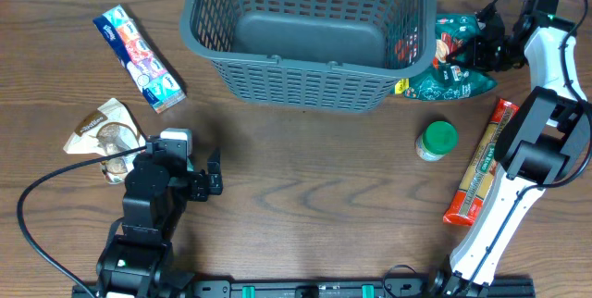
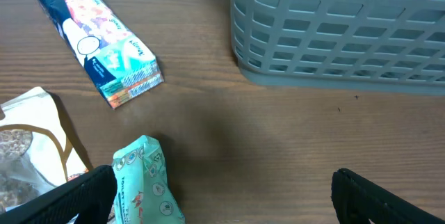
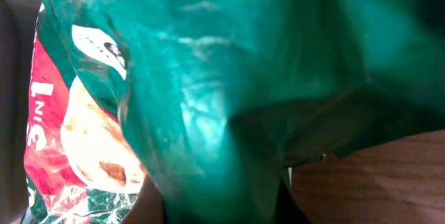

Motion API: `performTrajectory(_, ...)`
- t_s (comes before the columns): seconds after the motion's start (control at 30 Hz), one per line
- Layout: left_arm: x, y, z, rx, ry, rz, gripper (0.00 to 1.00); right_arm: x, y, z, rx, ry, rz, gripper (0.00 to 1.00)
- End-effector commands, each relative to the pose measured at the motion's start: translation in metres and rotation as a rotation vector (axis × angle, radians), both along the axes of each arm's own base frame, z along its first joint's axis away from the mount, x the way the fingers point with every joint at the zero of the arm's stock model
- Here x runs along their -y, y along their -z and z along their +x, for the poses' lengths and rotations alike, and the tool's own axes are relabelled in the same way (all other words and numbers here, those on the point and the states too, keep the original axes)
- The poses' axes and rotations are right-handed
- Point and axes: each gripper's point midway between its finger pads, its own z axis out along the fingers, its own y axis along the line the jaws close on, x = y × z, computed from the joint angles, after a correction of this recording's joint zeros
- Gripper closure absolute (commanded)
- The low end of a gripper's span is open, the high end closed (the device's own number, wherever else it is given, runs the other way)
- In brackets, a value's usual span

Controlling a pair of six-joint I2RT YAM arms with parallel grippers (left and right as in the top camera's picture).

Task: Pack container
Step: 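Reach the right gripper to the green coffee pouch and grasp it, then lift the coffee pouch and drop it into the grey basket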

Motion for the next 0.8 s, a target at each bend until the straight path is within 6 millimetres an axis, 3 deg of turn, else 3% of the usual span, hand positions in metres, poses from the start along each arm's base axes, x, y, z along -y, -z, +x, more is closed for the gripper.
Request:
performTrajectory(0.0, -0.002, -0.01, 0.003, 0.021, -0.017, -0.01, 0.01, -0.003, 0.054, -0.024, -0.16, -0.003, -0.055, 0.99)
performTrajectory(0.1, -0.002, -0.01, 0.003, 0.021, -0.017, -0.01, 0.01, 0.002, 0.042, -0.024, -0.165, 0.03, -0.079, 0.99)
performTrajectory(0.2, -0.002, -0.01, 0.003, 0.021, -0.017, -0.009, 0.02, 0.007, 0.014, -0.018, -0.121, 0.05, -0.1, 0.99)
performTrajectory(0.47, -0.002, -0.01, 0.003, 0.021, -0.017, -0.009, 0.01, 0.03, -0.105, -0.011, 0.082, 0.144, -0.257, 0.99)
performTrajectory(0.77, -0.002, -0.01, 0.003, 0.021, -0.017, -0.009, 0.01, 0.042, -0.222, -0.034, 0.284, 0.235, -0.408, 0.99)
